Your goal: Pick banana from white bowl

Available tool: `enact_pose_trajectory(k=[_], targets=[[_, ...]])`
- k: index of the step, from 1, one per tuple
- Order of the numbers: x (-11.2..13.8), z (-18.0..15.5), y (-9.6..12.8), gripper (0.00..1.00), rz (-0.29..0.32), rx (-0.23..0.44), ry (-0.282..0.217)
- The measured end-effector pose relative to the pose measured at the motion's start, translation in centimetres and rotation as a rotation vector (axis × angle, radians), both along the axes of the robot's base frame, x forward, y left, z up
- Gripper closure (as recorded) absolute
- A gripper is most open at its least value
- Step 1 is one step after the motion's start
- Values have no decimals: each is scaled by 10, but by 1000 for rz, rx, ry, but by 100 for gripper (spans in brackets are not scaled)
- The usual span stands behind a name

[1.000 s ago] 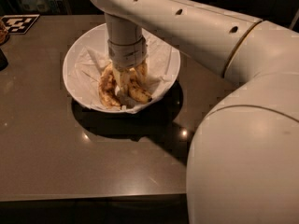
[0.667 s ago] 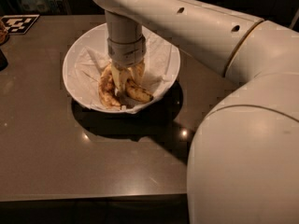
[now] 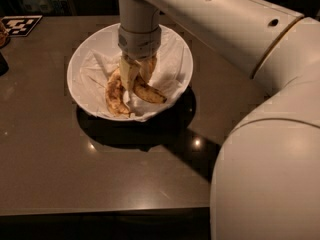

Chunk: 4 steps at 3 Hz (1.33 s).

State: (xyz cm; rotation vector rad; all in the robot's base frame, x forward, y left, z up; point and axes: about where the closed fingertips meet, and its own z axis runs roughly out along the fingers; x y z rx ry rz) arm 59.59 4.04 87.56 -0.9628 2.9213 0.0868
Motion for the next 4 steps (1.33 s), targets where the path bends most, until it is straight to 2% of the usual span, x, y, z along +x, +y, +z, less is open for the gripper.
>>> enact_pose_trajectory(k=[1,3,4], targets=[[-2,24,-4,100,25,10,-16],[4,81,-16,100,75,65,-95],[13,83,-9,100,75,88,-126]])
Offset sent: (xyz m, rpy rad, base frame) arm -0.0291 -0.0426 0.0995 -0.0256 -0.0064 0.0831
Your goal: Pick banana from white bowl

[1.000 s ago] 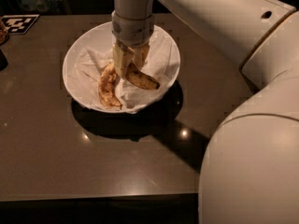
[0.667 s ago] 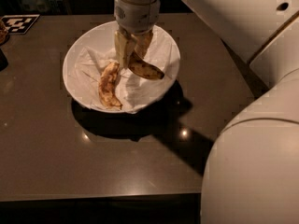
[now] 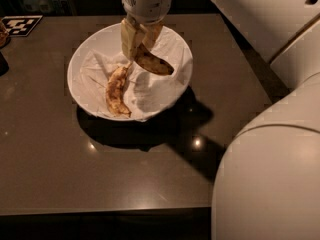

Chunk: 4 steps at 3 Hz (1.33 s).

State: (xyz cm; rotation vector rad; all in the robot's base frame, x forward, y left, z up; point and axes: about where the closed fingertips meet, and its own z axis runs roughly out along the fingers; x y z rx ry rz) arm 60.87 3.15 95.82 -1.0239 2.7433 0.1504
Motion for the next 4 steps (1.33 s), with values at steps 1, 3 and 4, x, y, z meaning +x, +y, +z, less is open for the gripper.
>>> enact_pose_trajectory(k=[1,3,4], targets=[[1,7,4,100,21,-8,-17],[-27,31,-27,100,-84,-19,-14],[-43,29,-42,100,-143,-16,17]])
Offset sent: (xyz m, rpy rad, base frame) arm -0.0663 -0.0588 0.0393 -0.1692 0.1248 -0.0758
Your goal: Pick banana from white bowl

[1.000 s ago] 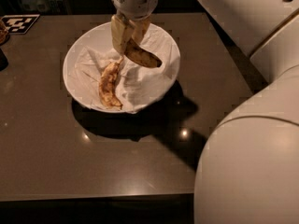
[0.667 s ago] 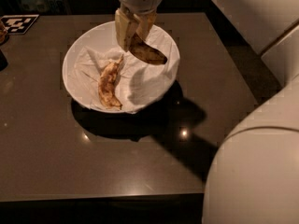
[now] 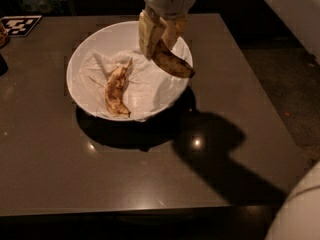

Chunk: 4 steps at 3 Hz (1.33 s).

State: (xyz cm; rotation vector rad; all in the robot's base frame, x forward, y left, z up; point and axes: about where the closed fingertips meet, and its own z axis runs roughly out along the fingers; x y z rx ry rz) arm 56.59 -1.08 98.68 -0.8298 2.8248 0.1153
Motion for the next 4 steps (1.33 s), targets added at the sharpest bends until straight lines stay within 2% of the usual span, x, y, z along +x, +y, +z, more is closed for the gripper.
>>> enact_pose_trajectory(k=[1,2,3,4], targets=[[-18,-7,-16,100,-63,11,46],[-39,-6,-32,100,-139,20,65],[-64,0,-44,100,-222,35,73],[-55,3,-38,100,-226,63,40]])
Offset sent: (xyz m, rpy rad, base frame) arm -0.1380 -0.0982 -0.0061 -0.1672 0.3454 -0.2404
